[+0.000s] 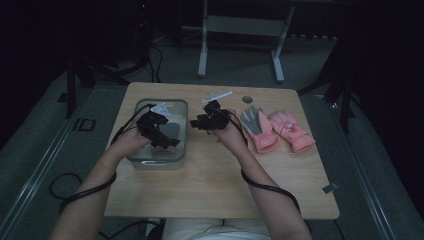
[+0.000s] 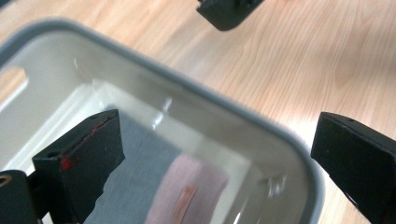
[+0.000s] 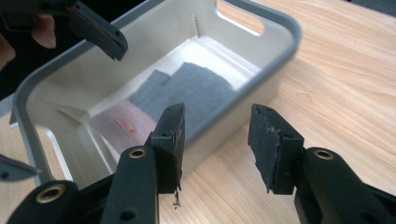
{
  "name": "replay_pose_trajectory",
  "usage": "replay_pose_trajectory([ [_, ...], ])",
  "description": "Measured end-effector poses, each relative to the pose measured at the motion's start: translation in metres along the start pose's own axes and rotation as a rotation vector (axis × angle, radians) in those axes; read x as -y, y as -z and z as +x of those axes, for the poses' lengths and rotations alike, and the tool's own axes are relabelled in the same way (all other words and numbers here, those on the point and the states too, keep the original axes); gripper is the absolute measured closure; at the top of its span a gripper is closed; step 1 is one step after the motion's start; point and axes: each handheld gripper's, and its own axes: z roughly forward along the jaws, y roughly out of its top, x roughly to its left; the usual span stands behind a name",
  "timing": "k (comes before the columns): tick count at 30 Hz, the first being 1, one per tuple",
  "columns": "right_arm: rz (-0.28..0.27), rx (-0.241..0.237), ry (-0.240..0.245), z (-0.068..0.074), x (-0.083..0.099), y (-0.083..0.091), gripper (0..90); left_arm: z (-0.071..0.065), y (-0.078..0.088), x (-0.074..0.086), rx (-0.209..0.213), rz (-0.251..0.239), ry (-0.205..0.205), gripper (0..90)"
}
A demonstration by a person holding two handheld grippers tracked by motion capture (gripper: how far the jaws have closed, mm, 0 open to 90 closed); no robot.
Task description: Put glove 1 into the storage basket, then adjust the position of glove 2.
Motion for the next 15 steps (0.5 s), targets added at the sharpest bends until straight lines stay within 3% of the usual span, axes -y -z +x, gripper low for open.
replay_pose_trajectory([
  [5,-0.022,0.040,0.019,-0.011,0.006,0.026,55.7,-0.015,0.000,-0.010,-0.012,-0.072,0.032,1.8],
  [6,-0.027,0.047,0.020,-0.013,0.007,0.031,55.7,-0.018,0.000,-0.012,0.002,-0.089,0.040,1.8],
  [11,-0.041,0.082,0.029,-0.027,0.016,0.054,55.5,-0.034,-0.006,-0.021,-0.012,-0.121,0.065,1.8],
  [13,-0.039,0.099,0.025,-0.034,0.020,0.061,55.6,-0.042,-0.010,-0.024,0.000,-0.139,0.056,1.8],
  [15,-0.037,0.114,0.019,-0.041,0.025,0.067,55.7,-0.053,-0.015,-0.028,-0.009,-0.129,0.022,1.8],
])
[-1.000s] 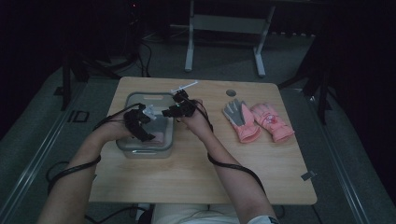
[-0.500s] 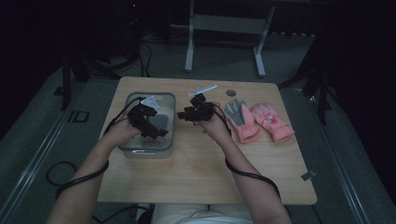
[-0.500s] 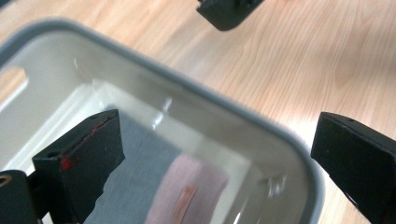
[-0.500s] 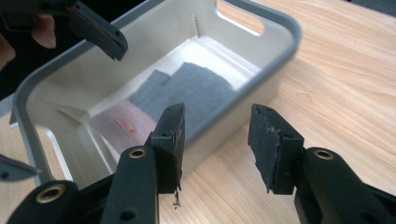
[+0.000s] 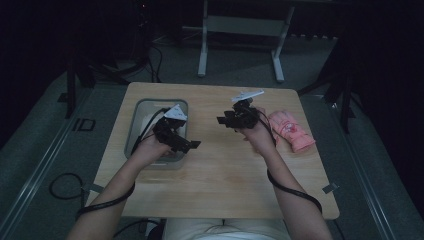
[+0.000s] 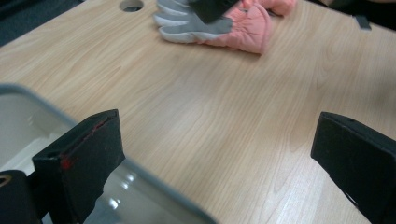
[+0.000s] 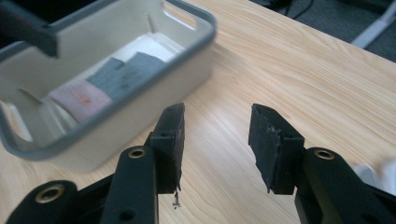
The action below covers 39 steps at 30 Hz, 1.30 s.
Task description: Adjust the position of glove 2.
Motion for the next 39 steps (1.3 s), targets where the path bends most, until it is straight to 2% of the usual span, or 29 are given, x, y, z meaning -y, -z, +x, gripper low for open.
replay_pose_trajectory([
  [2,-0.002,0.011,-0.010,-0.006,0.004,0.006,56.1,-0.010,-0.008,-0.002,0.007,0.009,-0.019,1.8],
  [4,-0.005,0.021,-0.012,-0.012,0.007,0.011,56.5,-0.017,-0.015,-0.005,0.022,0.017,-0.021,1.8],
  [7,-0.014,0.039,-0.001,-0.018,0.011,0.019,57.1,-0.027,-0.023,-0.007,0.043,0.016,-0.034,1.8],
  [9,-0.017,0.052,0.003,-0.023,0.014,0.024,57.5,-0.033,-0.027,-0.008,0.042,0.015,-0.046,1.8],
  [11,-0.018,0.069,0.007,-0.028,0.017,0.028,58.1,-0.038,-0.031,-0.007,0.048,0.009,-0.042,1.8],
  [14,-0.019,0.089,0.013,-0.034,0.020,0.032,58.4,-0.043,-0.035,-0.006,0.059,0.004,-0.040,1.8],
  [19,-0.004,0.135,0.001,-0.054,0.032,0.040,59.6,-0.058,-0.046,0.001,0.092,-0.001,-0.046,1.8],
  [22,0.003,0.157,-0.008,-0.066,0.041,0.042,60.5,-0.067,-0.050,0.007,0.087,0.000,-0.062,1.8],
  [26,0.013,0.180,-0.016,-0.077,0.048,0.041,60.8,-0.075,-0.052,0.015,0.088,-0.007,-0.062,1.8],
  [27,0.017,0.193,-0.012,-0.079,0.050,0.040,61.4,-0.082,-0.054,0.022,0.074,-0.021,-0.063,1.8],
  [28,0.028,0.210,-0.006,-0.087,0.054,0.038,61.6,-0.085,-0.056,0.025,0.069,-0.023,-0.063,1.9],
  [30,0.047,0.236,0.009,-0.093,0.059,0.034,62.1,-0.092,-0.058,0.030,0.054,-0.023,-0.083,1.8],
  [31,0.058,0.240,0.012,-0.096,0.061,0.031,61.9,-0.094,-0.060,0.033,0.050,-0.028,-0.081,1.8],
  [34,0.088,0.242,0.007,-0.104,0.068,0.022,62.1,-0.101,-0.063,0.042,0.062,-0.033,-0.075,1.8],
  [39,0.130,0.225,0.025,-0.110,0.077,0.006,62.2,-0.112,-0.070,0.057,0.049,-0.035,-0.071,1.8],
])
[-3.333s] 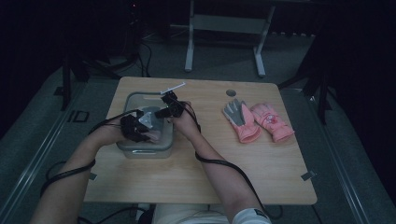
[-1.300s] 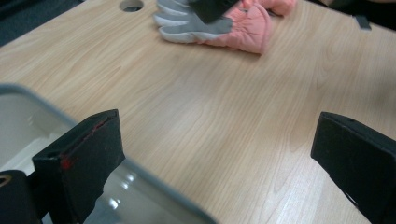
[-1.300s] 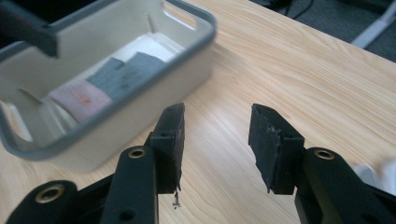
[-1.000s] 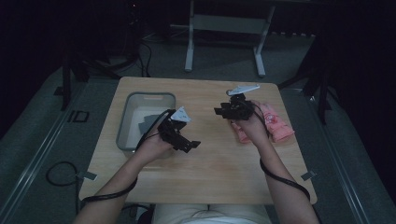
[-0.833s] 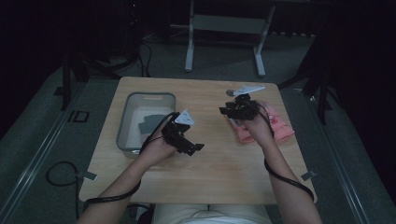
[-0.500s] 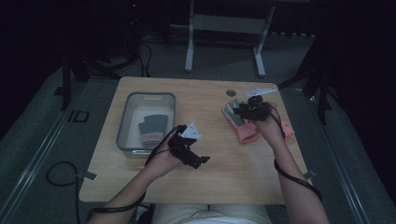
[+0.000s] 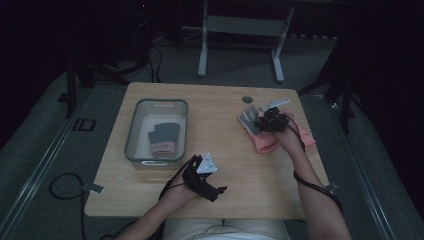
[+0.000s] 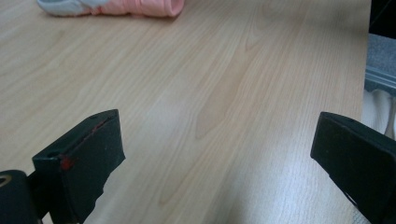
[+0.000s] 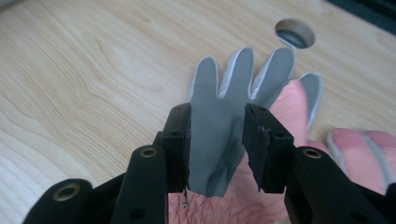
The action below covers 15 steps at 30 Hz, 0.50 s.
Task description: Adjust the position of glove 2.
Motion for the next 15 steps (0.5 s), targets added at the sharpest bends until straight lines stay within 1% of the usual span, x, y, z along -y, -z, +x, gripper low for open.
replay_pose_trajectory([
  [3,0.029,-0.007,0.015,0.000,0.002,-0.012,62.2,-0.004,-0.003,0.008,-0.023,-0.006,0.002,1.9],
  [5,0.055,0.008,0.031,0.000,0.004,-0.019,62.3,-0.006,-0.003,0.013,-0.034,-0.006,0.005,1.8],
  [8,0.097,0.022,0.051,0.000,0.008,-0.028,62.3,-0.008,-0.003,0.019,-0.047,-0.024,0.011,1.8],
  [10,0.103,0.026,0.055,0.001,0.010,-0.033,62.7,-0.009,-0.003,0.023,-0.050,-0.042,0.013,1.9],
  [11,0.103,0.026,0.055,0.001,0.010,-0.033,62.7,-0.009,-0.003,0.023,-0.050,-0.042,0.013,1.9],
  [12,0.107,0.030,0.057,0.001,0.010,-0.034,63.4,-0.010,-0.004,0.027,-0.052,-0.033,0.016,1.9],
  [13,0.125,0.031,0.068,0.004,0.011,-0.039,68.7,-0.011,-0.005,0.028,-0.058,-0.029,0.008,1.8],
  [14,0.133,0.028,0.075,0.005,0.012,-0.042,71.1,-0.012,-0.006,0.030,-0.066,-0.026,0.004,1.9],
  [15,0.139,0.027,0.065,0.005,0.013,-0.044,73.9,-0.013,-0.006,0.032,-0.070,-0.021,-0.001,1.8],
])
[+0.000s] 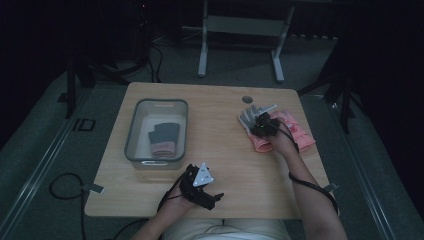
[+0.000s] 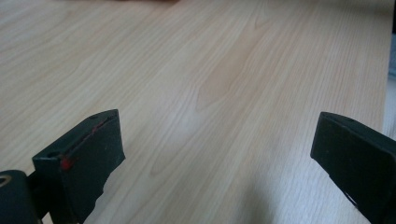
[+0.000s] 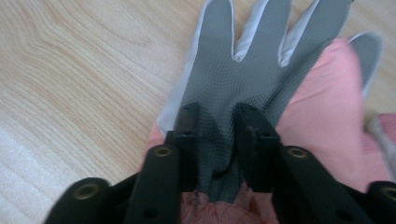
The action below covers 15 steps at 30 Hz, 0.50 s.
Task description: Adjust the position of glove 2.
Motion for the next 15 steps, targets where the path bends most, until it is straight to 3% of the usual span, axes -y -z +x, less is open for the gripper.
replay_pose_trajectory([
  [3,-0.002,-0.012,-0.074,-0.002,0.000,0.000,81.7,-0.003,0.002,0.005,-0.010,-0.017,0.005,1.8],
  [5,-0.010,-0.008,-0.097,-0.002,0.000,0.001,84.4,-0.004,0.003,0.008,-0.019,-0.024,0.010,1.9],
  [6,-0.029,-0.010,-0.161,-0.004,0.001,0.003,87.4,-0.005,0.003,0.009,-0.023,-0.022,0.011,1.9],
  [7,-0.045,-0.005,-0.196,-0.004,0.001,0.007,88.2,-0.005,0.003,0.010,-0.026,-0.018,0.010,1.9],
  [8,-0.045,-0.005,-0.196,-0.004,0.001,0.007,88.2,-0.005,0.003,0.010,-0.026,-0.018,0.010,1.9],
  [10,-0.094,0.025,-0.249,0.002,-0.001,0.021,89.0,-0.006,0.003,0.013,-0.036,-0.015,0.004,1.9],
  [15,-0.185,0.023,-0.309,0.018,-0.007,0.056,89.2,-0.004,0.005,0.015,-0.035,-0.019,0.020,1.9],
])
